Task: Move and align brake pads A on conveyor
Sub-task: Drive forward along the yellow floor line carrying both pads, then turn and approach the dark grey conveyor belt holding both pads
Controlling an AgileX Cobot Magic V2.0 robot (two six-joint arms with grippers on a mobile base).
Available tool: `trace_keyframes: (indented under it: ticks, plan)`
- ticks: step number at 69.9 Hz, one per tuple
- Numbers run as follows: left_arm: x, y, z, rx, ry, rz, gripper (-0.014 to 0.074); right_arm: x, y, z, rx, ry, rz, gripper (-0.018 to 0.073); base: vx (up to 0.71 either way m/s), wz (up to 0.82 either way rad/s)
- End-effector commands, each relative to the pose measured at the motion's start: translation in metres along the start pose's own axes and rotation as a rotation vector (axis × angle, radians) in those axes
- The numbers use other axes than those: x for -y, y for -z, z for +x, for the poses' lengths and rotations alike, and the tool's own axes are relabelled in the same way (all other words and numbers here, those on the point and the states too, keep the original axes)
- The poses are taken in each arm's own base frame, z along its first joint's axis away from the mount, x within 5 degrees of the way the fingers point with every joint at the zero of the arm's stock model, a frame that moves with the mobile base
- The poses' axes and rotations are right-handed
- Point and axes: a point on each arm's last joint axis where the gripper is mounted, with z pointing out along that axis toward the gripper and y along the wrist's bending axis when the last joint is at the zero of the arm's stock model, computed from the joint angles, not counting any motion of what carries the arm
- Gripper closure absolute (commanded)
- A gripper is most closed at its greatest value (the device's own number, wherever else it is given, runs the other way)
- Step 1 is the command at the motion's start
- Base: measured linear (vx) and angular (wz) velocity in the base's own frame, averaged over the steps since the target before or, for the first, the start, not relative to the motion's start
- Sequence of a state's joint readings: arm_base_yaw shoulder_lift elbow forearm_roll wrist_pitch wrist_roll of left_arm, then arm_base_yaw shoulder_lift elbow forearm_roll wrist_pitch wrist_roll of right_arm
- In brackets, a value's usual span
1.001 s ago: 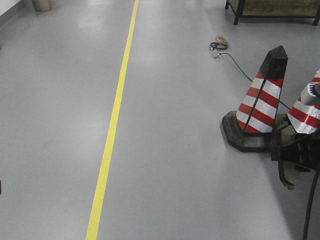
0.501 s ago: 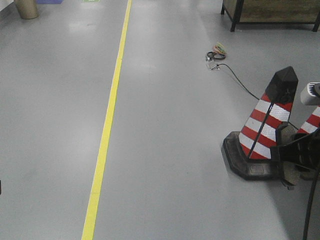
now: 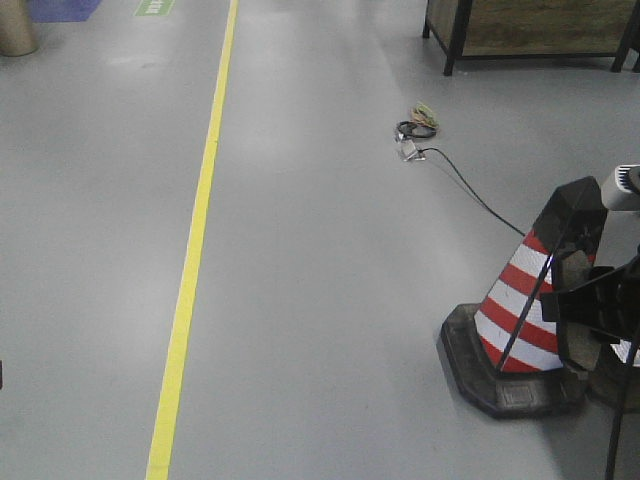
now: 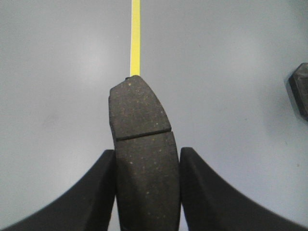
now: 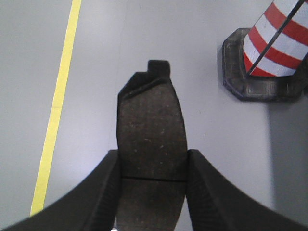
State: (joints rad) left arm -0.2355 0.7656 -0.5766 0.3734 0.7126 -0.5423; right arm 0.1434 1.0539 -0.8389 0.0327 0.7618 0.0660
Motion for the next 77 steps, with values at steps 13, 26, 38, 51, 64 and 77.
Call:
trace_keyframes:
  ticks: [13,26,38,51,64,77]
  plan:
    - [0.0033,0.0063,-0.0134,0.095,-0.012,0.034,0.0469,-0.0004,0.0112,-0.0131,0.113,-0.002,-0.006,0.0555,0.41,-0.11]
    - [0.0033,0.0063,-0.0134,0.095,-0.012,0.034,0.0469,-0.0004,0.0112,-0.0131,0.113,-0.002,-0.006,0.0555,0.38,-0.12]
    - [0.0033,0.0063,-0.0134,0.095,-0.012,0.034,0.0469,-0.0005,0.0112,-0.0132,0.114,-0.002,-0.006,0.0555,0.34,-0.18]
    - [0.0033,0.0063,-0.0134,0.095,-0.012,0.034,0.0469,-0.0005,0.0112,-0.0134,0.115,-0.002,-0.006,0.0555,0.28,-0.39]
    - [0.0033,0.0063,-0.0134,0.095,-0.012,0.034,0.0469,-0.0005,0.0112,-0.0134,0.115,-0.002,-0.006,0.0555,0.23,-0.62]
    - [0.0033,0.0063,-0.0134,0.095,-0.012,0.034,0.0469,-0.0004,0.0112,-0.0131,0.112,-0.002,-0.006,0.0555,0.2,-0.76]
